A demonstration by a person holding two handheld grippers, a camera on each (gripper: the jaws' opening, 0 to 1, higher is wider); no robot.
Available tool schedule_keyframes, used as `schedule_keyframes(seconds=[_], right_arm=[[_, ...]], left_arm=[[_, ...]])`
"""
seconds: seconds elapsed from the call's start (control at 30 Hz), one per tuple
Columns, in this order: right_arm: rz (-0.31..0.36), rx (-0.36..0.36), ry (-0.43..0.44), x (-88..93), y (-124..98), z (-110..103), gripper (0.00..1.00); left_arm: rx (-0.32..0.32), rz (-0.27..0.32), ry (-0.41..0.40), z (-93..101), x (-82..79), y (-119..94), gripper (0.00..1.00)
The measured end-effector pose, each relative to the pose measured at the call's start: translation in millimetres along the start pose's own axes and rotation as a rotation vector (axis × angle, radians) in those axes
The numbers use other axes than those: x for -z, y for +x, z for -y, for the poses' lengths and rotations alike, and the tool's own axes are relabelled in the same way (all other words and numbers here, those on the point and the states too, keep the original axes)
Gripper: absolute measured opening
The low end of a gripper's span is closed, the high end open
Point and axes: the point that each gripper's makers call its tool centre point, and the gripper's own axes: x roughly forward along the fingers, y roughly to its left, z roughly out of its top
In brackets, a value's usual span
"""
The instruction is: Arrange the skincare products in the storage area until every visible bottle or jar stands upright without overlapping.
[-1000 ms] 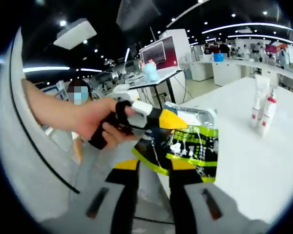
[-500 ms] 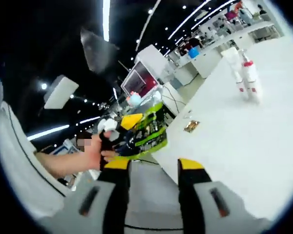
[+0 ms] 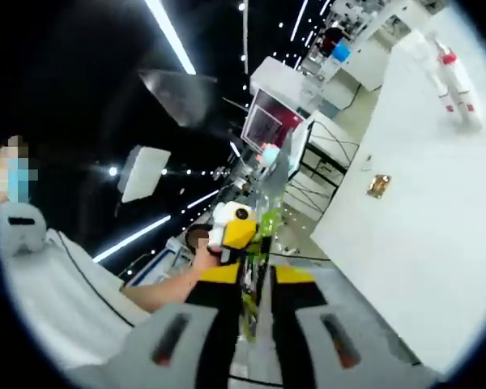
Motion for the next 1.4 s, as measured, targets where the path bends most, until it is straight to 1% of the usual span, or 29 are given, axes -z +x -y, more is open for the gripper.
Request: schedule_keyframes(seconds=[0.07, 0.13, 0.17, 0.2, 0.23, 0.27, 0.3, 0.37, 0.43, 0.47, 0.53, 0.63, 0.7, 0.73, 0.77, 0.83, 0.87, 0.9, 0.93, 0.97, 1.0, 1.03, 1.07, 1.13, 1.2, 1.27, 1.3, 1.37, 1.4], right_arm=[[0.004, -0.029, 0.033, -1.7, -0.8, -3.9, 0.04], [0.028, -0.015, 0.014, -5.3, -0.9, -1.8, 0.03], [0.040, -0.026, 0.002, -6.1, -1.4, -3.6, 0.03], [0.080, -0.044, 0.016, -10.6, -1.3, -7.7, 0.02], [0.112, -0.046, 0.035, -15.1, -2.6, -8.4, 0.02], [0.144, -0.052, 0.045, -19.7, -4.5, -8.7, 0.02], [0.176, -0.060, 0.070, -24.3, -8.4, -9.0, 0.02], [0.207, -0.067, 0.069, -29.1, -14.5, -9.4, 0.02], [0.213, -0.067, 0.066, -29.6, -17.1, -10.1, 0.02], [0.218, -0.075, 0.069, -30.0, -19.1, -11.6, 0.02], [0.223, -0.087, 0.059, -28.5, -20.8, -15.8, 0.02], [0.243, -0.093, 0.067, -28.5, -24.7, -15.0, 0.02], [0.252, -0.090, 0.066, -29.0, -27.0, -13.2, 0.02], [0.261, -0.078, 0.063, -30.0, -27.7, -11.2, 0.02], [0.264, -0.075, 0.062, -30.5, -28.2, -10.2, 0.02], [0.275, -0.082, 0.059, -32.1, -29.7, -10.4, 0.02], [0.287, -0.081, 0.051, -33.9, -30.0, -9.9, 0.02], [0.289, -0.082, 0.050, -34.8, -29.5, -9.5, 0.02], [0.283, -0.080, 0.039, -34.6, -29.0, -9.0, 0.02], [0.276, -0.074, 0.033, -34.3, -28.1, -8.5, 0.02], [0.273, -0.073, 0.032, -34.3, -27.2, -9.0, 0.02], [0.269, -0.073, 0.032, -34.3, -26.1, -9.8, 0.02], [0.258, -0.065, 0.026, -33.5, -24.4, -11.2, 0.02], [0.246, -0.059, 0.019, -33.5, -23.6, -13.5, 0.03], [0.234, -0.054, -0.019, -33.1, -24.6, -15.2, 0.03], [0.232, -0.059, -0.019, -33.3, -26.2, -15.8, 0.04], [0.242, -0.060, -0.019, -34.9, -27.6, -15.9, 0.06], [0.276, -0.052, -0.006, -40.6, -30.8, -13.5, 0.11], [0.317, -0.046, 0.006, -47.8, -33.5, -10.7, 0.12]], left_arm=[[0.019, 0.016, -0.009, 2.2, -1.3, -2.8, 0.02], [0.025, 0.058, 0.010, 2.7, -6.9, -4.2, 0.02], [0.031, 0.060, 0.016, 3.8, -7.1, -4.5, 0.03], [0.051, 0.075, 0.046, 7.5, -9.2, -4.8, 0.04], [0.062, 0.080, 0.059, 10.4, -9.7, -5.1, 0.06], [0.075, 0.085, 0.055, 13.5, -10.1, -5.6, 0.11], [0.081, 0.084, 0.055, 14.5, -10.0, -5.7, 0.13], [0.094, 0.073, 0.053, 17.2, -7.2, -6.0, 0.12], [0.081, 0.053, 0.062, 15.6, -2.9, -5.4, 0.06], [0.076, 0.031, 0.074, 14.5, 2.1, -3.9, 0.04], [0.105, 0.013, 0.042, 17.8, 4.4, -2.0, 0.03], [0.108, 0.007, 0.047, 16.7, 5.3, 2.6, 0.02], [0.096, 0.011, 0.058, 15.7, 7.2, 5.8, 0.03], [0.084, 0.022, 0.077, 13.8, 6.6, 7.0, 0.03], [0.073, 0.040, 0.105, 11.6, 5.4, 8.2, 0.07], [0.087, 0.024, 0.078, 12.5, 10.6, 11.1, 0.17], [0.094, 0.004, 0.078, 13.6, 15.2, 12.3, 0.14], [0.091, -0.014, 0.108, 12.9, 18.6, 12.1, 0.04], [0.081, 0.017, 0.139, 11.4, 13.3, 12.4, 0.03], [0.078, -0.003, 0.116, 10.8, 17.0, 9.2, 0.03], [0.084, 0.000, 0.102, 10.7, 16.5, 7.8, 0.02], [0.086, 0.002, 0.109, 10.8, 16.6, 6.4, 0.02], [0.084, 0.002, 0.134, 11.6, 16.6, 5.2, 0.02], [0.089, -0.003, 0.130, 13.5, 15.9, 4.3, 0.02], [0.090, -0.013, 0.149, 16.4, 16.5, 4.9, 0.02], [0.095, -0.035, 0.153, 18.9, 17.9, 5.8, 0.01], [0.095, -0.063, 0.163, 19.1, 21.5, 5.6, 0.01], [0.088, -0.094, 0.165, 19.2, 25.9, 5.2, 0.01], [0.091, -0.122, 0.166, 19.8, 30.5, 4.4, 0.01]])
